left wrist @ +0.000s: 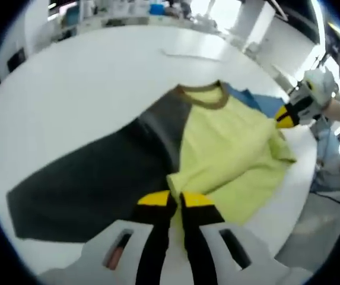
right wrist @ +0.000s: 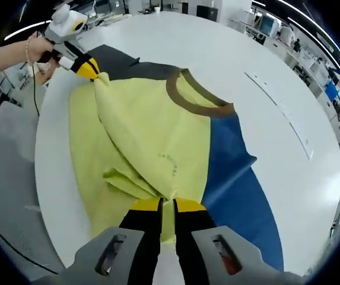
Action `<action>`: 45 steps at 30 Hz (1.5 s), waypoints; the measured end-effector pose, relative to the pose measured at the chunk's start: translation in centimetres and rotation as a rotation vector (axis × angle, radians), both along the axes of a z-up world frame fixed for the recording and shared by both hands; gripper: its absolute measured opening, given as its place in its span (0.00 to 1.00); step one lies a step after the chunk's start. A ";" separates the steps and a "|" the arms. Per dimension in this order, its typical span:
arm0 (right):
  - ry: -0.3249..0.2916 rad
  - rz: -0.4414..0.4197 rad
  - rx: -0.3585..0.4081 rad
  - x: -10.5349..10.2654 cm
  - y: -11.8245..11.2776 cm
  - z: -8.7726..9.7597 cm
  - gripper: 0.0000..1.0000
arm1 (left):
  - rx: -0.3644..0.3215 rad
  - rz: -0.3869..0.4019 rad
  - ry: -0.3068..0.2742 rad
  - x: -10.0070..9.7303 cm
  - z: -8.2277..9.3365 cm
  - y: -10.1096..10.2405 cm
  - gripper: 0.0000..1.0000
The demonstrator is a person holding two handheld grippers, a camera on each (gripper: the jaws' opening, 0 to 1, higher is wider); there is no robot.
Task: Fold the garment on the visible template until the final outline fits inside the template.
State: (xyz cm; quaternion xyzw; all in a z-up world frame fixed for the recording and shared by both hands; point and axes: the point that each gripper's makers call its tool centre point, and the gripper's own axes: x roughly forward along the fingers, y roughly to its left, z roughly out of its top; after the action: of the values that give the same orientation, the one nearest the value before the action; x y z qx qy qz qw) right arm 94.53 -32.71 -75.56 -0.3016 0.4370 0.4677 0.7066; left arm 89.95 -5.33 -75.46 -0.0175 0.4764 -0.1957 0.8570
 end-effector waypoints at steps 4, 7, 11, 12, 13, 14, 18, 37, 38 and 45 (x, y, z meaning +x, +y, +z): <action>-0.028 0.014 -0.006 -0.2 -0.3 0.9 0.11 | 0.001 -0.001 -0.011 0.0 0.7 0.2 0.08; -0.053 -0.009 0.012 -0.1 -0.5 1.9 0.14 | 0.011 -0.007 -0.025 -0.2 1.1 0.4 0.11; -0.090 -0.071 0.047 -0.1 -1.2 3.6 0.18 | 0.008 -0.010 -0.034 -0.9 2.0 0.5 0.16; -0.101 -0.090 0.068 -0.2 -1.4 4.2 0.19 | 0.009 -0.012 -0.039 -1.1 2.2 0.6 0.17; -0.110 -0.115 0.091 -0.3 -1.5 4.6 0.20 | 0.006 -0.015 -0.044 -1.3 2.6 0.6 0.18; -0.112 -0.135 0.105 -0.4 -1.6 5.0 0.21 | 0.003 -0.017 -0.049 -1.4 2.9 0.5 0.20; -0.097 -0.184 0.135 -1.8 -2.8 6.1 0.28 | -0.015 -0.027 -0.071 -2.3 4.3 0.4 0.26; -0.193 -0.394 0.296 -8.9 -6.0 12.2 0.50 | -0.019 -0.086 -0.202 -7.8 11.6 0.4 0.54; -0.193 -0.399 0.304 -9.4 -6.1 12.4 0.51 | -0.020 -0.086 -0.208 -8.2 11.9 0.4 0.56; -0.194 -0.454 0.342 -12.9 -6.9 13.5 0.57 | -0.022 -0.088 -0.243 -11.0 13.9 0.1 0.64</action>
State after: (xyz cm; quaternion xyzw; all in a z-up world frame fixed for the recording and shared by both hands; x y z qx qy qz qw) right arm 81.60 -39.58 -62.09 -0.1159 0.3385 0.3334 0.8723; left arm 79.00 -5.21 -61.55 0.0179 0.3672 -0.2391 0.8987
